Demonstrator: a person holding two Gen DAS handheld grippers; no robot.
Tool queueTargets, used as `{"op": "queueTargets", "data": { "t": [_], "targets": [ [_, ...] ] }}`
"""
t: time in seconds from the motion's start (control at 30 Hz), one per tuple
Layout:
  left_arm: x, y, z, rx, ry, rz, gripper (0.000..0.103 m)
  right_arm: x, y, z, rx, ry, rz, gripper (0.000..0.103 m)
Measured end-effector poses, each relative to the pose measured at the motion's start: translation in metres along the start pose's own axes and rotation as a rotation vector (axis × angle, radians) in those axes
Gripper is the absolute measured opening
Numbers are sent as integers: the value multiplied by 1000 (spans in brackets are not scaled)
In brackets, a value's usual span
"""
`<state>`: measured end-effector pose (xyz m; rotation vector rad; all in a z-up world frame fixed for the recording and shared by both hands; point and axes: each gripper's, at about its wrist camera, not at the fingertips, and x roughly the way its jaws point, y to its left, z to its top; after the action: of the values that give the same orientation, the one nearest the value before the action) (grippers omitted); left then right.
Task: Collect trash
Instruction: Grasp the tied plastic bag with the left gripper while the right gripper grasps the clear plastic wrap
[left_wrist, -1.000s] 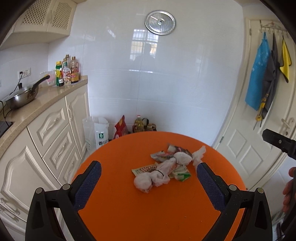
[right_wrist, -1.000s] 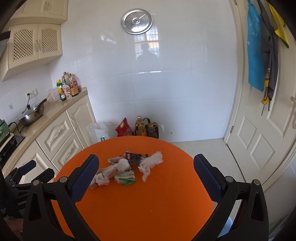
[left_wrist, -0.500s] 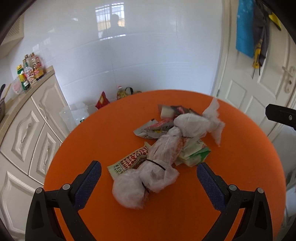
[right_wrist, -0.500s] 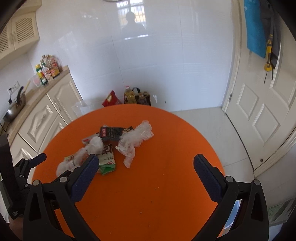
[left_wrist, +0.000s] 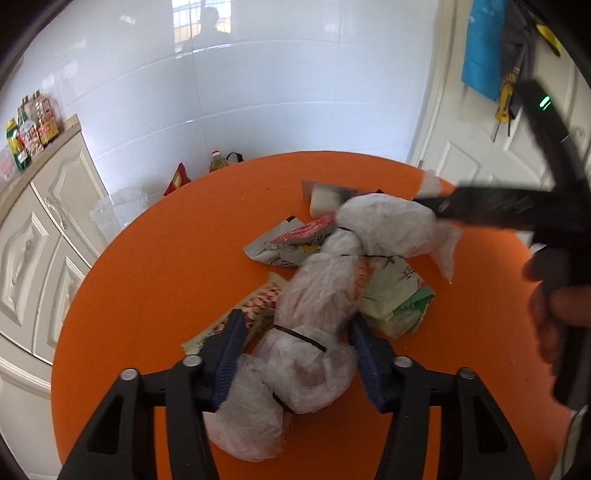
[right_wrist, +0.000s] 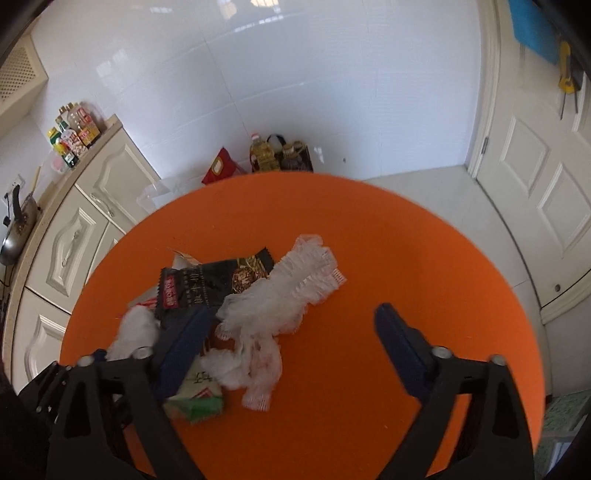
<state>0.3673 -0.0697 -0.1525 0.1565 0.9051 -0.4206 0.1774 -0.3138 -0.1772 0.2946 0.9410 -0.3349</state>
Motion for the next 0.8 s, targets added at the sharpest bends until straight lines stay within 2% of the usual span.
{"op": "queueTargets", "data": {
  "t": [0.07, 0.1, 0.17, 0.3, 0.43, 0.5, 0.57, 0.63, 0.67, 0.7, 0.8],
  "targets": [
    [8, 0, 10, -16, -1, -9, 43, 1, 1, -4, -34, -4, -15, 54],
    [12, 0, 15, -25, -4, -18, 41, 0, 1, -7, -41, 3, -11, 35],
    [20, 1, 25, -49, -9, -37, 35, -8, -4, -15, -42, 2, 7, 30],
    [36, 7, 35, -95, -8, -60, 34, -26, -11, -32, -55, -8, 17, 20],
    [52, -2, 45, -46, 11, -38, 38, -48, -15, -48, -58, -24, 29, 20],
    [65, -13, 51, -19, 26, -6, 56, -54, -16, -53, -59, -28, 29, 20],
    [83, -20, 60, 9, 44, 15, 59, -55, -16, -55, -56, -23, 27, 20],
    [103, -25, 65, 20, 58, 23, 57, -55, -16, -57, -52, -16, 30, 20],
    [108, -26, 66, 12, 52, 35, 47, -54, -16, -58, -55, -13, 31, 20],
    [110, -27, 65, -5, 50, 39, 41, -54, -16, -60, -57, -9, 32, 20],
    [113, -12, 70, -93, 39, -27, 36, -58, -13, -62, -64, -13, 48, 20]
  ]
}}
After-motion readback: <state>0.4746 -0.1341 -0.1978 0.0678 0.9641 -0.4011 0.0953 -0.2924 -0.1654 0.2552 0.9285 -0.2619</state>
